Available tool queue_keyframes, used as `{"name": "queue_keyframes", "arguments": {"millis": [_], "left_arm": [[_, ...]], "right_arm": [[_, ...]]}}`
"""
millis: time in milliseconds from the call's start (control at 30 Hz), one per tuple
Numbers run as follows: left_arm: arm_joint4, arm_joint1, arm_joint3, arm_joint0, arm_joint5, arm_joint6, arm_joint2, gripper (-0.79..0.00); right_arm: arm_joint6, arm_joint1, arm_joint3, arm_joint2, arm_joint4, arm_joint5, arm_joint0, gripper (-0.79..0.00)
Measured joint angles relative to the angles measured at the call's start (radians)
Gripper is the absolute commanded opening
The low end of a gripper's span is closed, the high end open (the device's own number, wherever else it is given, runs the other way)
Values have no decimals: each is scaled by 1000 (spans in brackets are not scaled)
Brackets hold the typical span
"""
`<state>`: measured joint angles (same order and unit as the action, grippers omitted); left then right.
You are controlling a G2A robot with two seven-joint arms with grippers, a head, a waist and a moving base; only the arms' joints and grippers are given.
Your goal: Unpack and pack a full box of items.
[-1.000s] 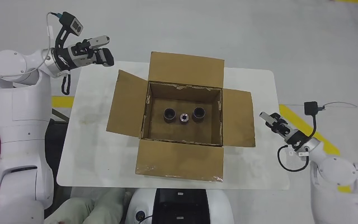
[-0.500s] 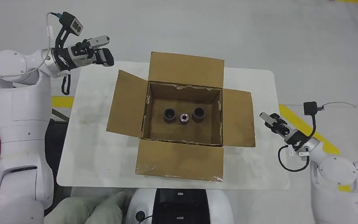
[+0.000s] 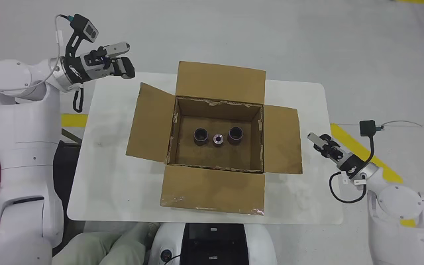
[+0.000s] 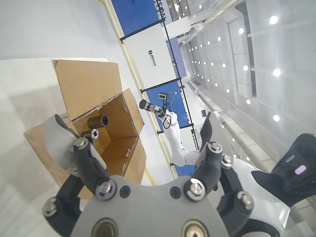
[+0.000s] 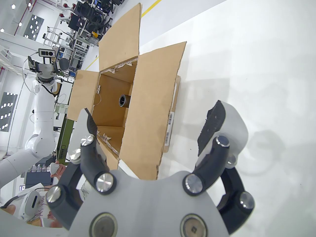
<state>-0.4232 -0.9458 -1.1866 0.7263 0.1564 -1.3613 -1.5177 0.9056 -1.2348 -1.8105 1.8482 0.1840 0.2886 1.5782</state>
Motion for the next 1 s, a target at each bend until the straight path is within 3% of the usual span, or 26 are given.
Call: {"name": "queue_keyframes", "arguments": {"millis": [267,567,800,1000], "left_arm": [[79,14,5,72,93,65,-19,0],[72,18,56,112,166,55,5,0],[-4,9,68,122,187,12,57,0],[-107,0,78,106,138,-44,99,0]], "right_arm": [[0,0,0,0,0,0,0,0],[0,0,0,0,0,0,0,0],[0,0,0,0,0,0,0,0],[0,0,0,0,0,0,0,0]]}}
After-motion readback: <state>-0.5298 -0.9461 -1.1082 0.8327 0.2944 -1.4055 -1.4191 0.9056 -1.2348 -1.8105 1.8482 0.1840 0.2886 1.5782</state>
